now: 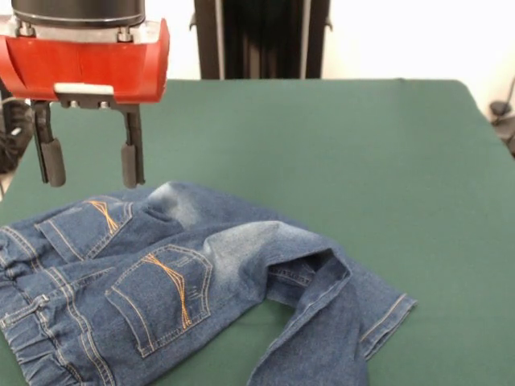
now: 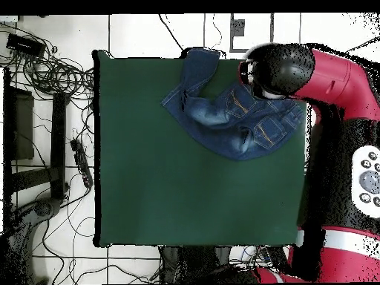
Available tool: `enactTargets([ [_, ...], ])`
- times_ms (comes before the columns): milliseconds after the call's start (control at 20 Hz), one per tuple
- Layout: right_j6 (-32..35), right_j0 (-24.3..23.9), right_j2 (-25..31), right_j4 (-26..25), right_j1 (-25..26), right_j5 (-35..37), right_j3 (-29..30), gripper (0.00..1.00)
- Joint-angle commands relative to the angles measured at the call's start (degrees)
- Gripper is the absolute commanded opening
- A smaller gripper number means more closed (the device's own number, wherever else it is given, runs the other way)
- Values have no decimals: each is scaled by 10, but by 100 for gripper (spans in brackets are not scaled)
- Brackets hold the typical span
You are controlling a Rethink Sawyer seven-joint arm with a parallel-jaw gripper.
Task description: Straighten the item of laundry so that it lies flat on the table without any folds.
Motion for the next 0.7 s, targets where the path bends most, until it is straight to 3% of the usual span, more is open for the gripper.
enactTargets([
  [50, -108, -6, 71, -3, 18, 65, 128, 100],
  [700, -212, -67, 115, -39, 6, 74, 170, 100],
])
